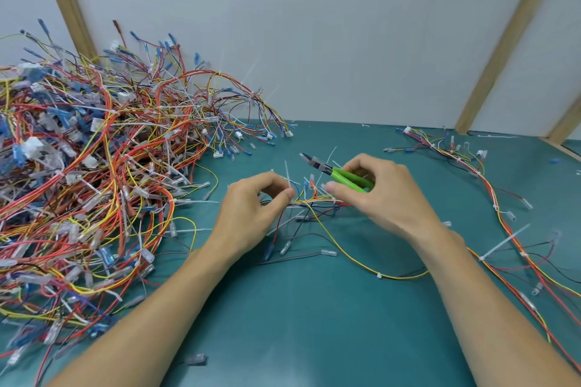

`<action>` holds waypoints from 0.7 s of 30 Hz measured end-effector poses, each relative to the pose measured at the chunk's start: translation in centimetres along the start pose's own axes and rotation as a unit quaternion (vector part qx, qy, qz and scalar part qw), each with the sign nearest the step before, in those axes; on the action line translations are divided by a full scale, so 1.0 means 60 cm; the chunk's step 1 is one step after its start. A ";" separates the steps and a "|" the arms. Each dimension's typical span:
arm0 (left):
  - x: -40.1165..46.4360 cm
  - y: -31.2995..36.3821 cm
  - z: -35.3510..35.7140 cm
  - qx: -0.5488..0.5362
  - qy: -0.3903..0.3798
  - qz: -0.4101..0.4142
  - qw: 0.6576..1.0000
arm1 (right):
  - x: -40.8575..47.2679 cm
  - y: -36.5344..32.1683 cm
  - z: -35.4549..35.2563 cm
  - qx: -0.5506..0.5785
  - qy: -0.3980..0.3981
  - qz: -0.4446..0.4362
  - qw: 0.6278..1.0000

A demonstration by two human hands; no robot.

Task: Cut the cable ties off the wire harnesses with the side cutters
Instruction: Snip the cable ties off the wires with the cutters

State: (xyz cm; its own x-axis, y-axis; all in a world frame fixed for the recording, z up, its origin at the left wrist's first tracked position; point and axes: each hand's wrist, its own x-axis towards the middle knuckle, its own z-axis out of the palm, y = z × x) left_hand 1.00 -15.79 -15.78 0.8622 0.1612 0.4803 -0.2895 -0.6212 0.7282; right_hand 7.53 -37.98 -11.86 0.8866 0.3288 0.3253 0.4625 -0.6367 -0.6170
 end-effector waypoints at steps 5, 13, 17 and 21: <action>0.006 -0.003 -0.005 -0.078 0.007 -0.064 0.995 | 0.001 0.006 -0.019 -0.078 -0.048 -0.011 0.996; 0.009 -0.002 -0.001 -0.087 0.019 -0.069 0.994 | 0.000 0.002 -0.016 -0.129 -0.077 -0.030 0.988; 0.009 -0.002 -0.001 -0.089 0.029 -0.074 0.993 | -0.001 -0.001 -0.008 -0.146 -0.068 -0.030 0.986; 0.009 0.000 -0.004 -0.068 0.033 -0.060 0.995 | -0.003 -0.004 -0.006 -0.159 -0.044 -0.041 0.985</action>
State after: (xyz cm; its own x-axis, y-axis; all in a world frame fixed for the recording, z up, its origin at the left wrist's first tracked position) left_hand 1.37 -15.53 -15.43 0.8661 0.2797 0.4142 -0.2441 -0.4865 0.8389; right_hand 7.28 -38.15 -11.51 0.8502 0.4383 0.2915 0.5196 -0.7878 -0.3308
